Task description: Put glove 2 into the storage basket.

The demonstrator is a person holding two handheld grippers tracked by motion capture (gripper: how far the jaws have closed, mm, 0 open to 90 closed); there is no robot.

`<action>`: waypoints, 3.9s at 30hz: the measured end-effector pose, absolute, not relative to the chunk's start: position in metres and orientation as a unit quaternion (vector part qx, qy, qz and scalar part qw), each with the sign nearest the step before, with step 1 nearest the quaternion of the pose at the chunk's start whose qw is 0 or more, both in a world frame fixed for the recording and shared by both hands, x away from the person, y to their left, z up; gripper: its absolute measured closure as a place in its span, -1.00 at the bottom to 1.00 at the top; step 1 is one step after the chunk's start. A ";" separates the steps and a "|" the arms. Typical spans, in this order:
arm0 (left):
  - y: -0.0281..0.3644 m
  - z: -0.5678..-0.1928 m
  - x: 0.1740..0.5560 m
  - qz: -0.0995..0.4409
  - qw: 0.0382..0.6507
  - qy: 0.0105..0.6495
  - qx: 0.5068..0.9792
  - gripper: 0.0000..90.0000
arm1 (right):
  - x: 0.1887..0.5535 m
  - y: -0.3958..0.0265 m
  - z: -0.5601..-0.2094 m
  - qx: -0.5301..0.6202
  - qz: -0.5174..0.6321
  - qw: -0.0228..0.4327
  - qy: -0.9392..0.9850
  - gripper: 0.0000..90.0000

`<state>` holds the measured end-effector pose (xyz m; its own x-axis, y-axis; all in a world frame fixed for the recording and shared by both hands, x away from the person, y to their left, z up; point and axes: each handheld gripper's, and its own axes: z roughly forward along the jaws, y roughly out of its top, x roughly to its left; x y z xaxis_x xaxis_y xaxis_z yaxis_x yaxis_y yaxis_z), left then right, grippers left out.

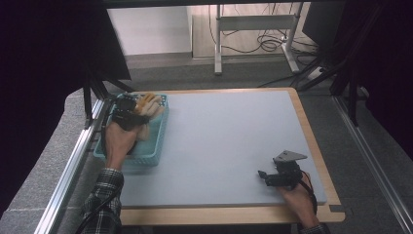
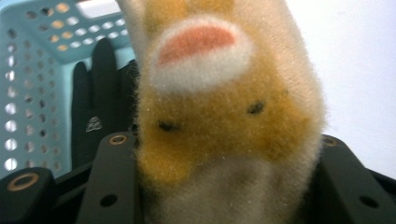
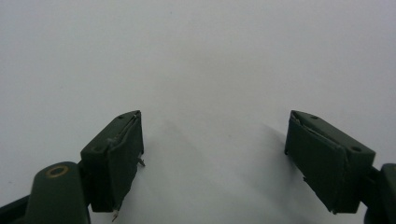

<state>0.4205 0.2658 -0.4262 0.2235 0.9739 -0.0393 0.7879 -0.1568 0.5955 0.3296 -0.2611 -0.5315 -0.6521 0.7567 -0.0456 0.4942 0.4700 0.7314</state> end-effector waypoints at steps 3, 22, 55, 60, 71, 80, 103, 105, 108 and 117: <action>0.272 -0.436 0.426 0.178 0.245 0.605 0.737 0.10 | 0.330 -0.261 -0.531 0.374 0.354 0.185 0.837 -0.58; 0.255 -0.489 0.457 0.118 0.199 0.591 0.773 0.03 | 0.330 -0.261 -0.532 0.374 0.355 0.185 0.837 -0.58; 0.281 -0.479 0.450 0.153 0.192 0.622 0.744 0.69 | 0.330 -0.261 -0.532 0.374 0.355 0.185 0.837 -0.58; 0.275 -0.491 0.456 0.149 0.181 0.620 0.749 0.82 | 0.330 -0.261 -0.532 0.374 0.355 0.185 0.837 -0.58; 0.262 -0.488 0.453 0.114 0.210 0.599 0.764 0.96 | 0.330 -0.261 -0.532 0.374 0.355 0.185 0.837 -0.58; 0.276 -0.490 0.448 0.133 0.215 0.610 0.751 0.57 | 0.330 -0.261 -0.532 0.374 0.355 0.185 0.837 -0.58; 0.307 -0.478 0.430 0.157 0.291 0.633 0.700 -0.44 | 0.330 -0.261 -0.532 0.374 0.355 0.185 0.837 -0.58; 0.308 -0.477 0.427 0.154 0.304 0.628 0.699 -0.50 | 0.330 -0.261 -0.532 0.374 0.355 0.185 0.837 -0.58; 0.308 -0.474 0.424 0.152 0.318 0.622 0.699 -0.59 | 0.330 -0.261 -0.532 0.374 0.355 0.185 0.837 -0.58; 0.307 -0.467 0.409 0.146 0.338 0.601 0.709 -0.79 | 0.330 -0.261 -0.532 0.373 0.354 0.186 0.837 -0.58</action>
<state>0.4093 0.3073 -0.4667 0.2351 0.9515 -0.1986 0.7533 -0.0493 0.6558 0.3296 -0.2610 -0.5316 -0.6522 0.7566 -0.0466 0.4933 0.4703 0.7317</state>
